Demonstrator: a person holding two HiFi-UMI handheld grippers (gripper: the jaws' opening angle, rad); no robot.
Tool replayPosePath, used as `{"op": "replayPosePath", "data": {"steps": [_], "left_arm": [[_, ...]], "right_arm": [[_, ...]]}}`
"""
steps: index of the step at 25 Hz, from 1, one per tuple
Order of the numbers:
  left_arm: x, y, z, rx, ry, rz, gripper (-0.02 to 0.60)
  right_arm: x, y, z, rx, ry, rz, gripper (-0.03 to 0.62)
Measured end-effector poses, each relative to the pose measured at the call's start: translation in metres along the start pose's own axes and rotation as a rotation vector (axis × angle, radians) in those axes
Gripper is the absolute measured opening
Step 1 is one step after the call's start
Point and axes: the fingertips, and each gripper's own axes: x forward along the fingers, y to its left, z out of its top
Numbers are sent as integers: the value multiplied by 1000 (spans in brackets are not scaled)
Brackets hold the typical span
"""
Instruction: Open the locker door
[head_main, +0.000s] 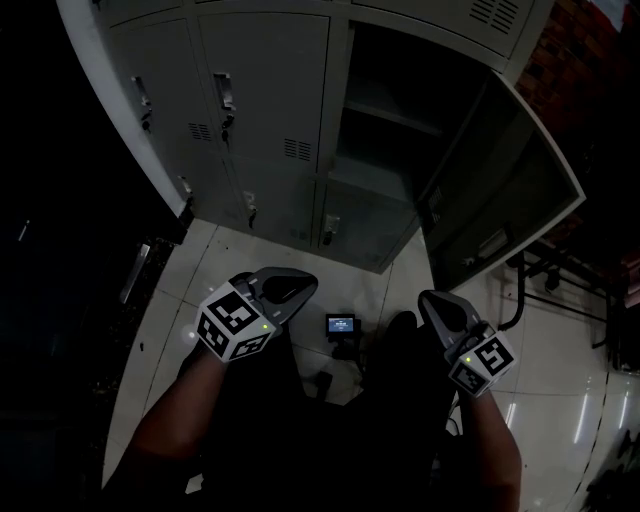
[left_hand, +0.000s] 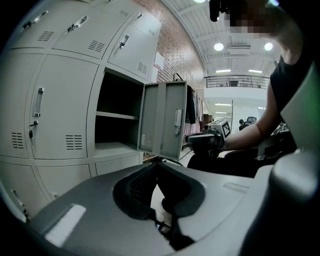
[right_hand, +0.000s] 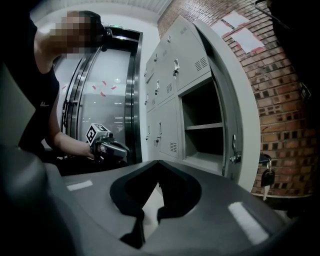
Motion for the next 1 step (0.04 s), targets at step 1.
{"op": "replayPosePath", "data": {"steps": [1], "left_arm": [[1, 0, 0, 0, -1, 0, 11]], "right_arm": [[1, 1, 3, 5, -12, 6, 0]]}}
